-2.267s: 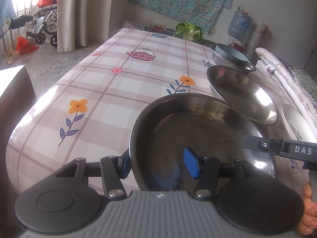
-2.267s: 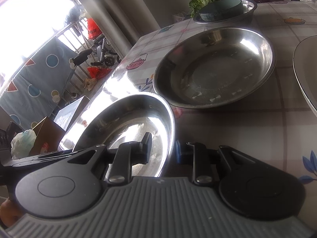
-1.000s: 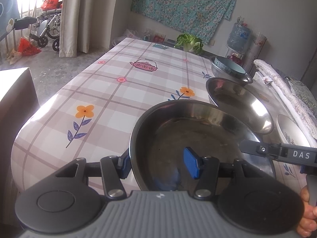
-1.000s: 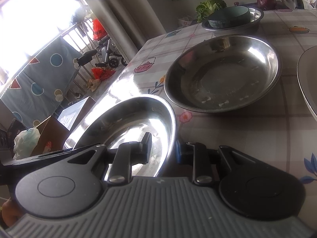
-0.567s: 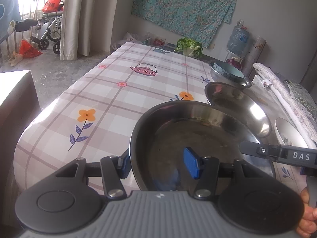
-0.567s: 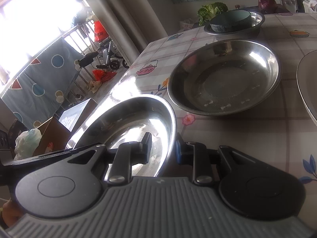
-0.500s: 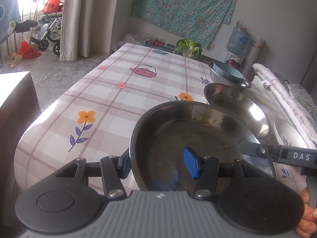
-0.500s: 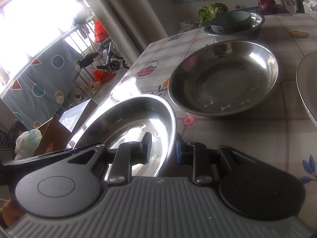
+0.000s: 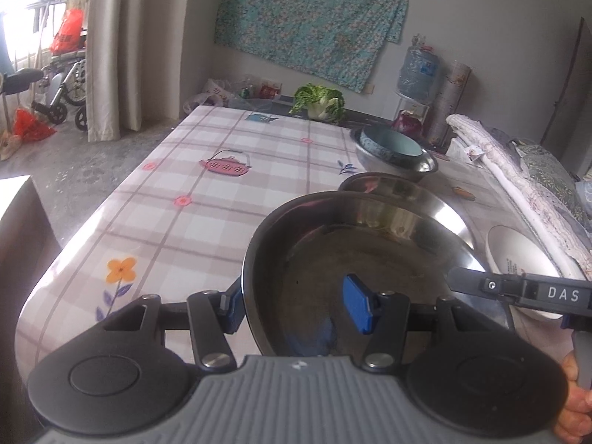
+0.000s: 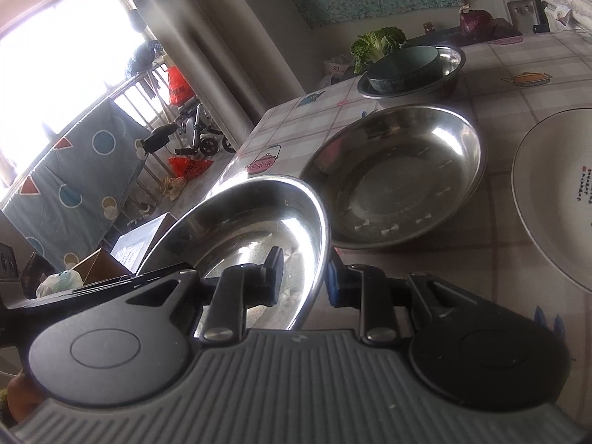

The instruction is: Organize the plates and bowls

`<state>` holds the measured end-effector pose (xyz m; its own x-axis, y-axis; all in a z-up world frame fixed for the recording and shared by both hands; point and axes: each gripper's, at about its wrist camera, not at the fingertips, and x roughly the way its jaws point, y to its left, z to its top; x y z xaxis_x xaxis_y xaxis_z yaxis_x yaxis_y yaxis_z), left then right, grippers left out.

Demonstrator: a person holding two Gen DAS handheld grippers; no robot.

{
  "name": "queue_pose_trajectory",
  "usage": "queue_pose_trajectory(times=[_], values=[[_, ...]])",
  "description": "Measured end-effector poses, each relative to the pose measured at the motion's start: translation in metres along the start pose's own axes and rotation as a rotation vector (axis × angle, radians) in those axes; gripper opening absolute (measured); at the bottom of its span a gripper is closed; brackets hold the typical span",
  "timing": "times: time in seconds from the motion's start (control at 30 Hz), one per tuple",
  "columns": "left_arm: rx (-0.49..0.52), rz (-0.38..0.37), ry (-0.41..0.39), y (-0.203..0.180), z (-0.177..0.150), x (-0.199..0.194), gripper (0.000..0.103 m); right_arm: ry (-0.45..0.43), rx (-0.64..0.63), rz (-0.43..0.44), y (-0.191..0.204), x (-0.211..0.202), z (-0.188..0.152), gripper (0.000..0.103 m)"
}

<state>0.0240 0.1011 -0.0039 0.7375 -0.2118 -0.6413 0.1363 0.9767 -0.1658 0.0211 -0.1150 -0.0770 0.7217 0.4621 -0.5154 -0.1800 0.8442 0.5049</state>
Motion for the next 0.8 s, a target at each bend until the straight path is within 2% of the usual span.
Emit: queue_pose_trajectory(times=[0.23,0.47,0.8], values=[[0.071,-0.051,0.011,-0.035,0.025,0.020,0.055,-0.043,0.063,-0.049,-0.028,-0.019,0.011,0.023],[0.093,-0.117,0.045,-0.059,0.042,0.041,0.055,-0.070,0.115,-0.115,-0.053,-0.034,0.018,0.024],[0.110,-0.128,0.059,-0.073,0.048,0.057,0.056,-0.065,0.160,-0.162,-0.067,-0.031,0.022,0.024]])
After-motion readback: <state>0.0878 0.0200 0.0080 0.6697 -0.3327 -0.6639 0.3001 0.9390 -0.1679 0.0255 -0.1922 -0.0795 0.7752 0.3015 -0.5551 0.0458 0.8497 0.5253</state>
